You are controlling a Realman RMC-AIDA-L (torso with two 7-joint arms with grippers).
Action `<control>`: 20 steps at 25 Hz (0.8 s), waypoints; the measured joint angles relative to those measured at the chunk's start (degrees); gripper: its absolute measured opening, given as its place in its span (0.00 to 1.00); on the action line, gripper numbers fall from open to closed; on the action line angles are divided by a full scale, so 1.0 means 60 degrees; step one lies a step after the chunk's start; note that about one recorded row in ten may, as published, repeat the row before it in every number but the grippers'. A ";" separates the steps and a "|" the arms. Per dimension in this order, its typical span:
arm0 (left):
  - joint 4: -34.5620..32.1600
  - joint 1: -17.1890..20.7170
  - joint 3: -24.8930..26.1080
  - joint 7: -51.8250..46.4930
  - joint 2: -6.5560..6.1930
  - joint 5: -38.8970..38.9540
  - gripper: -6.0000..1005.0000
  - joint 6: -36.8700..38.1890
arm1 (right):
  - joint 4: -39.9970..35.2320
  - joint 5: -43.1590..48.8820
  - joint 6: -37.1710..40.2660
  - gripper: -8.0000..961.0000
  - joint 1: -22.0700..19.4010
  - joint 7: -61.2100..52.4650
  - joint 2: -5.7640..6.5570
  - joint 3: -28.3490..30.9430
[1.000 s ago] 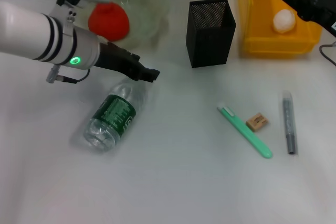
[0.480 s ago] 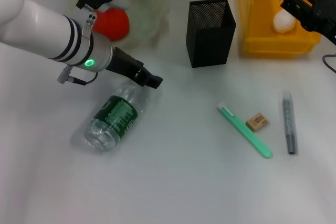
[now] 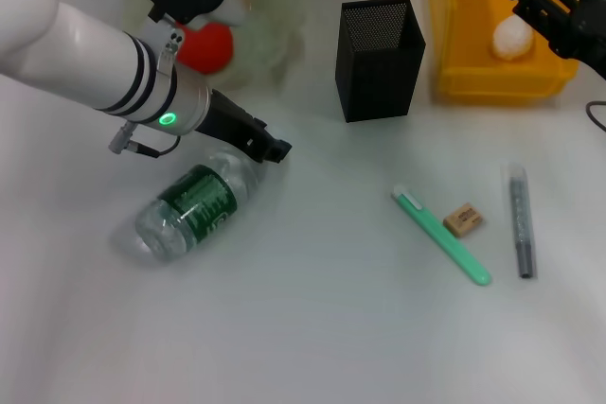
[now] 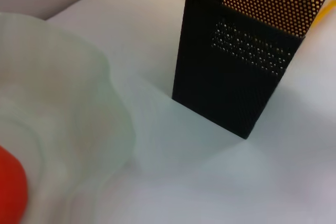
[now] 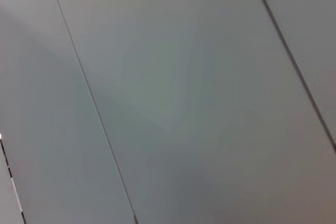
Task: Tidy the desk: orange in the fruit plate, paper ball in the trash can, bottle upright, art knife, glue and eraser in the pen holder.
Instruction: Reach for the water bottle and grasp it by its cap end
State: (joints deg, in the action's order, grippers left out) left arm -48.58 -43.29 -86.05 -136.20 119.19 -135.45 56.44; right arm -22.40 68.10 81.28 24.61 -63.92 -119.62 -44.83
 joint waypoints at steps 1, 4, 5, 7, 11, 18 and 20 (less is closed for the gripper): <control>0.0007 -0.0004 -0.0015 0.0000 -0.0001 -0.0001 0.52 -0.0007 | 0.0021 -0.0032 0.0016 0.73 0.0000 0.0030 -0.0001 -0.0002; 0.0011 -0.0006 -0.0028 -0.0001 -0.0001 -0.0007 0.48 -0.0025 | 0.0042 -0.0054 0.0081 0.73 -0.0003 0.0063 -0.0001 -0.0002; 0.0011 -0.0006 -0.0028 -0.0001 -0.0001 -0.0007 0.47 -0.0025 | 0.0042 -0.0055 0.0102 0.73 -0.0007 0.0064 0.0000 -0.0001; 0.0011 -0.0015 -0.0068 0.0072 -0.0001 -0.0008 0.45 -0.0018 | 0.0043 -0.0056 0.0122 0.73 -0.0015 0.0063 0.0000 0.0000; 0.0012 -0.0030 -0.0215 0.0071 -0.0001 -0.0125 0.45 -0.0054 | 0.0042 -0.0056 0.0127 0.73 -0.0027 0.0064 -0.0001 0.0002; 0.0012 -0.0056 -0.0301 0.0021 -0.0001 -0.0280 0.45 -0.0092 | 0.0042 -0.0056 0.0209 0.73 -0.0030 0.0064 0.0000 0.0002; 0.0012 -0.0060 -0.0304 0.0040 -0.0001 -0.0283 0.45 -0.0099 | 0.0042 -0.0057 0.0210 0.73 -0.0030 0.0063 -0.0001 0.0002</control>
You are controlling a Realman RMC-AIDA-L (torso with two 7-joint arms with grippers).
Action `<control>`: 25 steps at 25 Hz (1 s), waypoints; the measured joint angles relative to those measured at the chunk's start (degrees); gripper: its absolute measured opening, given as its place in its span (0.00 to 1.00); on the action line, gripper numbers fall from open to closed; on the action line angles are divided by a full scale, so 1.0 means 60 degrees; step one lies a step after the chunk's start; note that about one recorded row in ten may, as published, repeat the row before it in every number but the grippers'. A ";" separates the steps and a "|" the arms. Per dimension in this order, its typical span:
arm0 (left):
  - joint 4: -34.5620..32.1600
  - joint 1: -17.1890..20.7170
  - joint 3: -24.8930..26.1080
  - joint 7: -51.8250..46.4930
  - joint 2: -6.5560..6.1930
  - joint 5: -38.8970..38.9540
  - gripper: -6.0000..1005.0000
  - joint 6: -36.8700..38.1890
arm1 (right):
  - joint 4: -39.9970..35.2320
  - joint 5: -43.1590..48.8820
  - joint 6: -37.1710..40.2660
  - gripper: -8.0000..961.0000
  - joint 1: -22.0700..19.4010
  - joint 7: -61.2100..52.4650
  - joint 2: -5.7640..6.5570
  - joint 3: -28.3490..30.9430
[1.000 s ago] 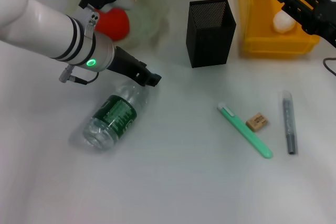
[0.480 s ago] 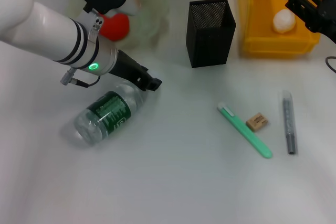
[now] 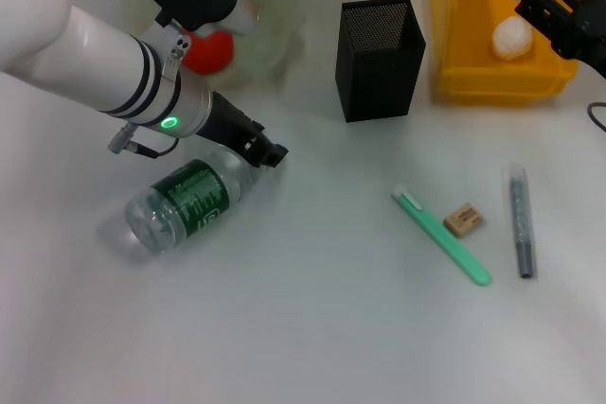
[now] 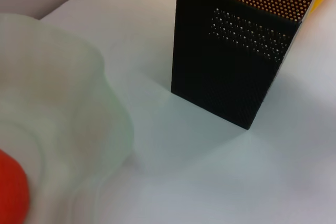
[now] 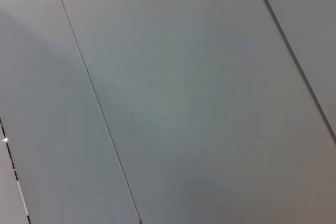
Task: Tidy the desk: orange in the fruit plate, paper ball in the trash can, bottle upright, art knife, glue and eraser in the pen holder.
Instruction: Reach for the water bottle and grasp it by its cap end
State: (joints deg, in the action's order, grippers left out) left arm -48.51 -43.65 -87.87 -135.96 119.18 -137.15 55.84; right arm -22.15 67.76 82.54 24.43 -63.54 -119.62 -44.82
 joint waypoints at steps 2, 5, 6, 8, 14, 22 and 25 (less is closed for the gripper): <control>0.0000 -0.0001 -0.0001 0.0039 0.0000 -0.0001 0.45 -0.0007 | 0.0001 0.0000 0.0000 0.73 0.0000 0.0000 0.0001 0.0000; -0.0001 -0.0012 -0.0014 0.0078 0.0000 -0.0056 0.45 0.0016 | 0.0000 0.0000 0.0000 0.73 0.0007 -0.0001 0.0001 0.0000; -0.0001 -0.0017 -0.0039 0.0079 0.0000 -0.0085 0.45 0.0031 | 0.0000 0.0001 0.0000 0.73 0.0008 -0.0001 0.0000 0.0000; -0.0001 -0.0021 -0.0139 0.0046 -0.0001 -0.0091 0.45 0.0031 | 0.0000 0.0000 0.0000 0.73 0.0009 -0.0001 0.0000 0.0000; -0.0001 -0.0021 -0.0252 -0.0010 0.0000 -0.0094 0.45 0.0026 | 0.0000 0.0001 0.0008 0.73 0.0009 -0.0002 0.0000 0.0000; 0.0001 -0.0020 -0.0253 -0.0023 0.0000 -0.0122 0.45 0.0010 | 0.0109 0.0001 0.0024 0.73 -0.0014 0.0027 0.0000 0.0000; -0.0037 -0.0016 -0.0253 0.0025 0.0001 -0.0156 0.45 0.0063 | 0.0133 -0.0054 0.0039 0.73 -0.0015 0.0086 0.0001 0.0011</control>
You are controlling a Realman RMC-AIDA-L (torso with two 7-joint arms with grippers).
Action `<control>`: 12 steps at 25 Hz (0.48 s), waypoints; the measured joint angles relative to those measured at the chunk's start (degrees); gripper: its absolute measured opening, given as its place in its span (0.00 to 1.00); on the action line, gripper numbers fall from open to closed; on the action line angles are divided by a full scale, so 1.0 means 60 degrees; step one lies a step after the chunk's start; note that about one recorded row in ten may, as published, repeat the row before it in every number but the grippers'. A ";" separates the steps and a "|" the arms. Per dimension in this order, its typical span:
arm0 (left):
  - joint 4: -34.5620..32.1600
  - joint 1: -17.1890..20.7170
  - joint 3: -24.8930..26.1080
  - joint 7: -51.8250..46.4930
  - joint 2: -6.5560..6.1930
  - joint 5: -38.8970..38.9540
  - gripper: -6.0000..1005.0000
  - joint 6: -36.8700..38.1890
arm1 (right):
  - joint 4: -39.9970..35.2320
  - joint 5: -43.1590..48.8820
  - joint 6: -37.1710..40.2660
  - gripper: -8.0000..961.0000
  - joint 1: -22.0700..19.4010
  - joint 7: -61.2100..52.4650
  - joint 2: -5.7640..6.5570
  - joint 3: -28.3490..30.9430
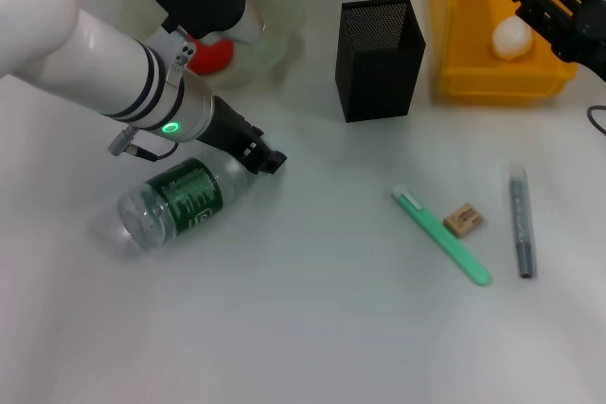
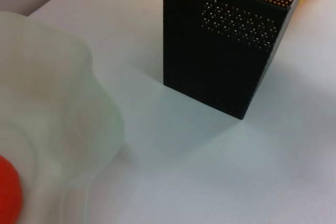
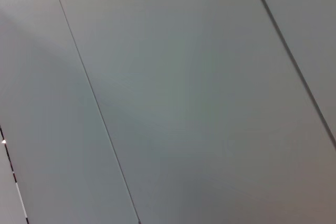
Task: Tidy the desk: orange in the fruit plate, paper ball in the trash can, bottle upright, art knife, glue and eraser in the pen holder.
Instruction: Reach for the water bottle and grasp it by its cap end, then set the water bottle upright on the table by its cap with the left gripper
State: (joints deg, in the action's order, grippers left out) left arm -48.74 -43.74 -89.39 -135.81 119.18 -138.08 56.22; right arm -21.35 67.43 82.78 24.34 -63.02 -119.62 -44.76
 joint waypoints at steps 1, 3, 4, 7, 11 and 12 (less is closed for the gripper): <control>-0.0028 0.0010 0.0000 0.0016 0.0000 -0.0004 0.44 0.0011 | 0.0004 -0.0025 0.0016 0.73 0.0000 0.0008 0.0000 0.0003; -0.0066 0.0034 0.0000 0.0037 0.0000 -0.0005 0.44 0.0021 | 0.0012 -0.0059 0.0070 0.73 0.0000 0.0022 0.0000 0.0004; -0.0069 0.0040 0.0006 0.0044 0.0000 -0.0002 0.44 0.0023 | 0.0013 -0.0074 0.0097 0.73 0.0000 0.0028 0.0000 0.0003; -0.0149 0.0123 0.0092 0.0083 -0.0005 0.0092 0.44 0.0014 | 0.0043 -0.0197 0.0222 0.73 -0.0006 0.0031 0.0014 0.0025; -0.0716 0.0596 0.0513 0.0393 -0.0058 0.0501 0.44 -0.0027 | 0.0085 -0.0440 0.0536 0.73 -0.0070 0.0034 0.0038 0.0111; -0.0988 0.0844 0.0725 0.0663 -0.0065 0.0789 0.44 -0.0013 | 0.0090 -0.0515 0.0596 0.73 -0.0095 0.0034 0.0039 0.0114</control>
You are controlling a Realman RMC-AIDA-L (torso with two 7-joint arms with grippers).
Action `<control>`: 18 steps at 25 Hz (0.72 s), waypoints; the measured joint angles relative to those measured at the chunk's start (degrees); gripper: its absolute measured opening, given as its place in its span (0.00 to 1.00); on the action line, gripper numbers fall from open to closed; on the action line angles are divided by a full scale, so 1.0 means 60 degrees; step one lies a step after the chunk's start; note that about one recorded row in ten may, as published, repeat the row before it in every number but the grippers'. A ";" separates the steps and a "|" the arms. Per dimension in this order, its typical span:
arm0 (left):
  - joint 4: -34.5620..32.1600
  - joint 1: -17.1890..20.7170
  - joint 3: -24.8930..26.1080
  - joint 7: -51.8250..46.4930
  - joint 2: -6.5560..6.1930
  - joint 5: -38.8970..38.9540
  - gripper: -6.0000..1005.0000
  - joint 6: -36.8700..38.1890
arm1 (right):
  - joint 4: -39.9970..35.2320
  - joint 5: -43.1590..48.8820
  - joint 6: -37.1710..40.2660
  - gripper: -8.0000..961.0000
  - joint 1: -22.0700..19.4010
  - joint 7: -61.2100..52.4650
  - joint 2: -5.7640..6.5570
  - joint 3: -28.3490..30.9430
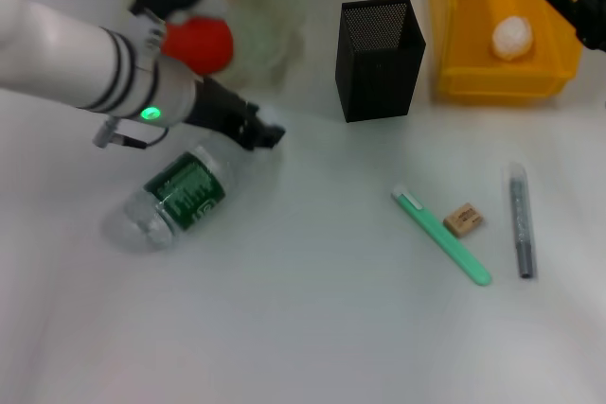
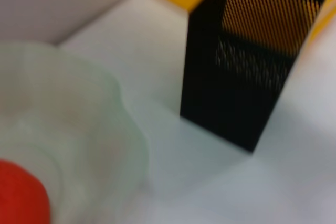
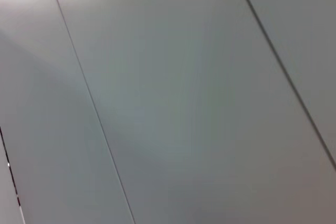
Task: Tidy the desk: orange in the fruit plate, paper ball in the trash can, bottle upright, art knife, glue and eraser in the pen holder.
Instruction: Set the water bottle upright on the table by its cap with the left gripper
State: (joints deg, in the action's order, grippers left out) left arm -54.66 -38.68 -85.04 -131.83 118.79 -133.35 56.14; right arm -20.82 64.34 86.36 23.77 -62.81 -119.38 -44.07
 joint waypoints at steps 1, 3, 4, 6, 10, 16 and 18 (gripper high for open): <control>-0.0204 0.0204 0.0154 0.0239 -0.0007 0.0247 0.44 0.0023 | 0.0000 -0.0061 0.0055 0.73 -0.0018 -0.0003 0.0004 0.0005; -0.0705 0.0729 0.0495 0.0820 -0.0022 0.0956 0.44 0.0059 | 0.0000 -0.0144 0.0130 0.73 -0.0045 -0.0011 0.0011 0.0015; -0.0941 0.0950 0.0644 0.1096 -0.0033 0.1253 0.44 0.0063 | 0.0000 -0.0156 0.0160 0.73 -0.0049 -0.0026 0.0014 0.0023; -0.1305 0.1381 0.0924 0.1572 -0.0036 0.1740 0.44 0.0070 | 0.0000 -0.0159 0.0191 0.73 -0.0052 -0.0055 0.0015 0.0031; -0.1717 0.2115 0.1516 0.2609 -0.0039 0.2966 0.44 0.0066 | -0.0002 -0.0165 0.0198 0.73 -0.0026 -0.0065 0.0019 0.0037; -0.1794 0.2951 0.2386 0.4304 -0.0042 0.4979 0.44 0.0071 | -0.0002 -0.0172 0.0181 0.73 0.0002 -0.0079 0.0019 0.0037; -0.1742 0.3156 0.2581 0.4794 -0.0050 0.5520 0.44 0.0079 | -0.0002 -0.0174 0.0181 0.73 0.0006 -0.0084 0.0020 0.0037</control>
State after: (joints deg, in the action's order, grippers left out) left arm -65.11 -19.74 -69.55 -103.07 118.49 -100.23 56.61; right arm -20.83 63.30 87.44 23.81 -63.32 -119.26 -43.85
